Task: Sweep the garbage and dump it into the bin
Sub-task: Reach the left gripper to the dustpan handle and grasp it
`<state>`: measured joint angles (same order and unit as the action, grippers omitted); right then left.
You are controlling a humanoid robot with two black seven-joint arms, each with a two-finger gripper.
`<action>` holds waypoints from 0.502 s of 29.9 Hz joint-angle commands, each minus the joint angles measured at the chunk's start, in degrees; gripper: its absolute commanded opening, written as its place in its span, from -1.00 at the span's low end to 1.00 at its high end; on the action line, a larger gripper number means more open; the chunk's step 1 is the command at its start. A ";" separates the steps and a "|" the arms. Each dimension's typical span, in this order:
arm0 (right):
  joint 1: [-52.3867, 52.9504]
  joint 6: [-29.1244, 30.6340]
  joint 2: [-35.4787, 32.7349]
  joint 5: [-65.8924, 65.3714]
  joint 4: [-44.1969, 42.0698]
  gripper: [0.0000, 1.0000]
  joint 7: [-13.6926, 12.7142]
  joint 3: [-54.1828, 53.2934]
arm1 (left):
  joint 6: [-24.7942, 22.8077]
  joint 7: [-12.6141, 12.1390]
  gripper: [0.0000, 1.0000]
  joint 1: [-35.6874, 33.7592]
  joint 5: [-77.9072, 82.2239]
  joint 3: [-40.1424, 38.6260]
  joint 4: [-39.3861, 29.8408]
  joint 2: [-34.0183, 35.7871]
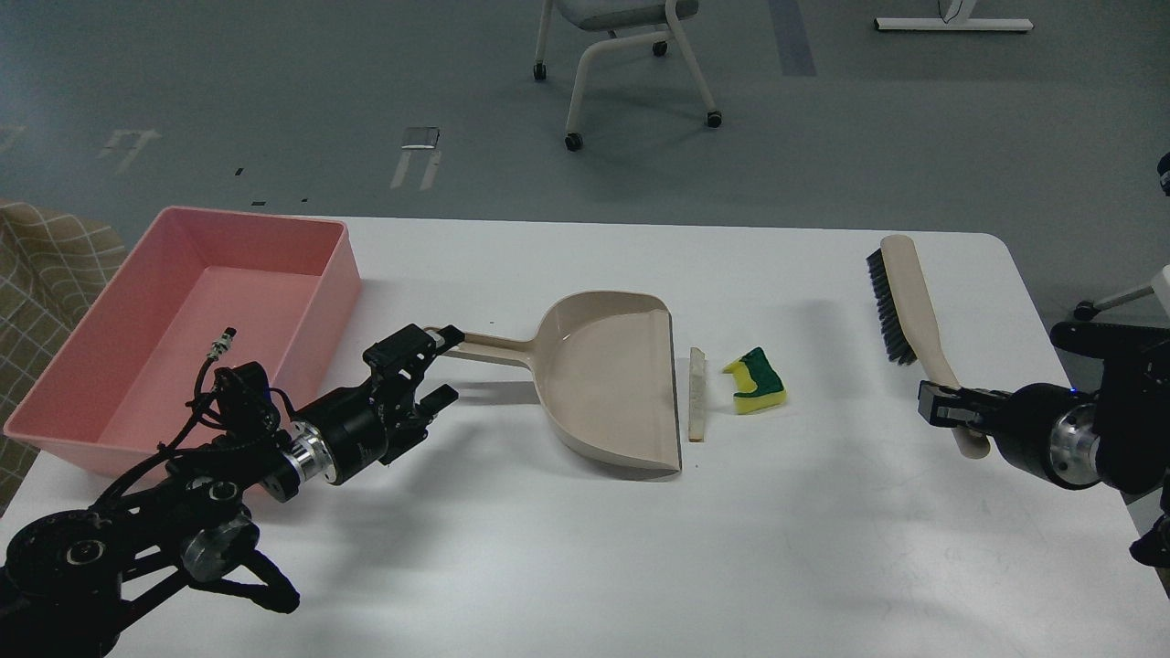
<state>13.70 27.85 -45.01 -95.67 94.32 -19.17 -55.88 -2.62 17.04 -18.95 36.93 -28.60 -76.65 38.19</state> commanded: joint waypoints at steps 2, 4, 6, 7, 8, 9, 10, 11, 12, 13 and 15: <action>-0.17 0.01 0.09 0.04 0.07 -1.00 -0.08 -0.11 | -0.01 0.01 0.83 -1.18 -0.10 0.03 1.42 -1.36; -0.17 0.09 0.09 0.04 0.16 -1.00 -0.17 -0.11 | -0.01 0.10 0.83 -1.27 -0.10 -0.05 1.59 -1.54; -0.17 0.09 0.09 0.04 0.07 -1.00 -0.17 -0.11 | 0.07 0.19 0.81 -1.27 -0.10 -0.05 1.77 -2.07; -0.17 0.09 0.09 0.04 0.16 -1.00 -0.17 -0.11 | 0.08 0.10 0.81 -1.36 -0.01 0.03 1.94 -2.42; -0.17 0.09 0.09 0.04 0.16 -1.00 -0.17 -0.11 | 0.08 0.10 0.80 -1.53 -0.01 0.03 2.12 -2.68; -0.17 0.09 0.09 0.04 0.25 -1.00 -0.17 -0.11 | 0.08 0.10 0.80 -1.62 -0.01 0.03 2.90 -3.21; -0.25 0.09 0.09 0.04 0.34 -1.00 -0.17 -0.11 | 0.08 0.19 0.80 -1.71 -0.01 0.12 3.69 -3.56; -0.26 0.15 0.09 0.04 0.34 -1.00 -0.17 -0.11 | 0.08 0.10 0.80 -1.88 -0.01 0.12 4.05 -3.74; -0.26 0.10 0.09 0.04 0.42 -1.00 -0.17 -0.11 | 0.08 0.19 0.80 -2.41 -0.01 0.12 4.66 -4.00; -0.26 0.15 0.09 0.04 0.43 -1.00 -0.17 -0.11 | 0.08 0.19 0.80 -2.76 -0.01 0.12 4.93 -4.27; -0.26 0.15 0.09 0.04 0.43 -1.00 -0.17 -0.11 | -0.01 0.19 0.79 -3.20 -0.01 0.12 5.54 -4.71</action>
<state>13.46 27.98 -44.91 -95.62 94.73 -19.34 -55.99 -2.54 17.21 -21.44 36.89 -28.48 -72.04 34.11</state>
